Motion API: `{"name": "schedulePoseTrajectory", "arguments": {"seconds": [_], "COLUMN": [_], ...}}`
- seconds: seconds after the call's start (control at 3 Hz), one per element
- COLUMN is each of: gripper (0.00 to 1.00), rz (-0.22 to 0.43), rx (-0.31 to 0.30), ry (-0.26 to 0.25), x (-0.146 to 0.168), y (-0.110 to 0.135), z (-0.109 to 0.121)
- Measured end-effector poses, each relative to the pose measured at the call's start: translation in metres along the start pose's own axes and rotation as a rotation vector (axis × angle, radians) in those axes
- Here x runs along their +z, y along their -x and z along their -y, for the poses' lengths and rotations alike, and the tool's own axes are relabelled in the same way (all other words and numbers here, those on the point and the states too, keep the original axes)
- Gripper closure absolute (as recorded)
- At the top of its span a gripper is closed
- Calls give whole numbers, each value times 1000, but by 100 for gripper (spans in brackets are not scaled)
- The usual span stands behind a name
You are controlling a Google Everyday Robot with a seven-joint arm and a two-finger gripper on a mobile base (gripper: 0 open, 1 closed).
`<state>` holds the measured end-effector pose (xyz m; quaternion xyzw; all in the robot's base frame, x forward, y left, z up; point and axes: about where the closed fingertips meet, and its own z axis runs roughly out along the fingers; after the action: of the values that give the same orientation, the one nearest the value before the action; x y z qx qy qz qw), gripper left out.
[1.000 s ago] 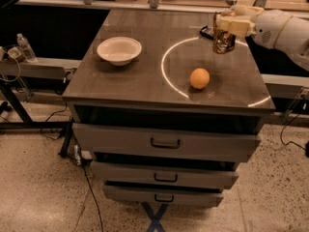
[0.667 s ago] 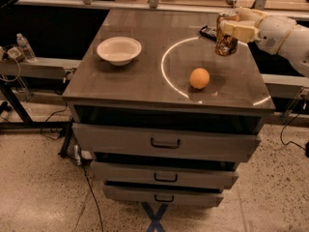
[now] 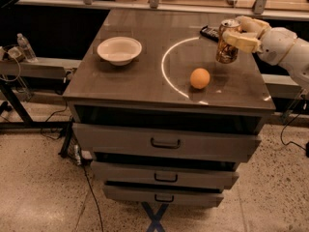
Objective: Place orange can upright
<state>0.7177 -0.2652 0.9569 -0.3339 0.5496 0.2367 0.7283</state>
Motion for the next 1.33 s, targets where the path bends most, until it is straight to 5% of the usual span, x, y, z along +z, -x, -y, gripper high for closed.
{"name": "schedulePoseTrajectory", "arguments": {"seconds": [0.33,1.0,1.33], "gripper": [97,35,12], "rz": [40,56,56], "rx": [6,16,19], "ry": [11,13,14], "x": [-8,-24,-27], "y": [-14,-32,-34], "z": [-1,0,0]}}
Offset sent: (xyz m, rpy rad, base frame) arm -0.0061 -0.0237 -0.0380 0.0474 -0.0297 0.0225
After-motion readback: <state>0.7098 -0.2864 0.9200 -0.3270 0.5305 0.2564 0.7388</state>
